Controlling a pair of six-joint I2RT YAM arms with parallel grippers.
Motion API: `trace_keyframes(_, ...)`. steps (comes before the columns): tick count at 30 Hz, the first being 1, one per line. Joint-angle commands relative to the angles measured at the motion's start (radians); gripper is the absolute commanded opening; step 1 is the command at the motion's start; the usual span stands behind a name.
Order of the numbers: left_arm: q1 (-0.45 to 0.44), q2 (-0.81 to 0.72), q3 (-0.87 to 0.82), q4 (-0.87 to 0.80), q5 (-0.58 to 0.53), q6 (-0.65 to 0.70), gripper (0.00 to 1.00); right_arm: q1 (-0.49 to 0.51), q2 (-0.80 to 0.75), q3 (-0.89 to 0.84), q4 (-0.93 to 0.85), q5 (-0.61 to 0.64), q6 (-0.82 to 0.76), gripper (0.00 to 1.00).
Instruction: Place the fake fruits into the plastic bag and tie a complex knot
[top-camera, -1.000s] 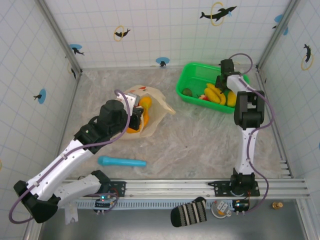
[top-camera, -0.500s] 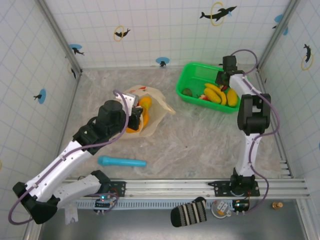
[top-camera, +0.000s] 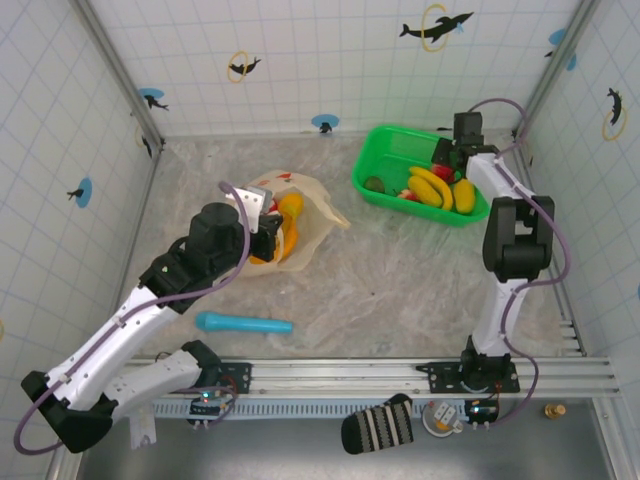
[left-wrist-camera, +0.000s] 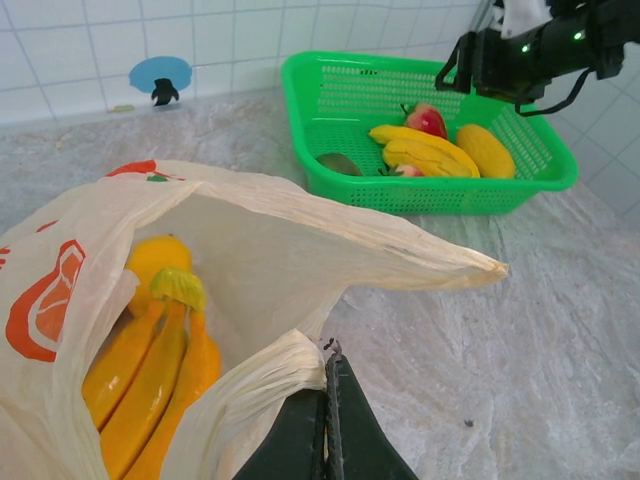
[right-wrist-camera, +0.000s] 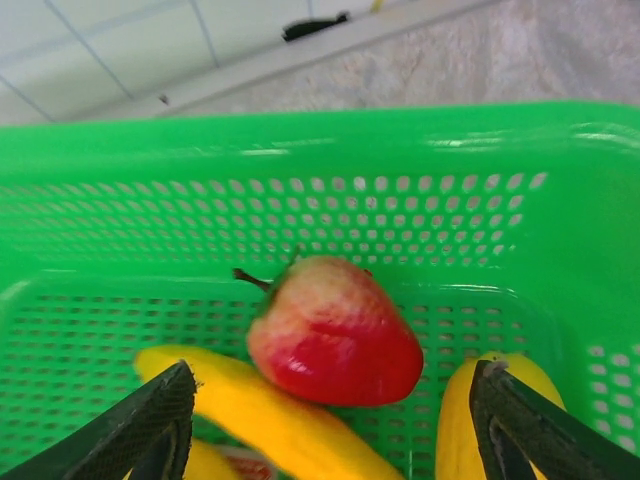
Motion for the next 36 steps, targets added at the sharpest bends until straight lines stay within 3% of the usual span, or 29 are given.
trace_keyframes(1,-0.006,0.010,-0.005,-0.009,-0.018,0.001,0.00,0.005,0.098,0.098,-0.034,0.016,-0.064,0.77)
trace_keyframes(10,-0.006,0.080,0.020,-0.011,-0.020,0.028,0.00,-0.003,0.284,0.274,-0.086,-0.037,-0.108,0.77)
trace_keyframes(15,-0.006,0.101,0.016,0.009,-0.014,0.032,0.00,-0.002,0.289,0.254,-0.088,-0.039,-0.081,0.71)
trace_keyframes(18,-0.006,0.104,0.012,0.014,-0.007,0.030,0.00,-0.003,0.267,0.229,-0.076,-0.019,-0.073,0.63)
trace_keyframes(20,-0.006,0.102,0.012,0.012,-0.005,0.029,0.00,-0.005,0.229,0.190,-0.043,-0.011,-0.071,0.55)
trace_keyframes(23,-0.006,0.092,0.020,0.001,-0.011,0.028,0.00,-0.006,0.161,0.160,-0.015,-0.005,-0.062,0.52)
trace_keyframes(31,-0.006,0.049,0.028,-0.007,-0.022,0.013,0.00,0.041,-0.091,0.080,0.060,-0.033,-0.038,0.51)
trace_keyframes(36,-0.006,0.011,0.019,0.002,-0.038,-0.008,0.00,0.118,-0.316,-0.093,0.202,-0.208,0.069,0.52)
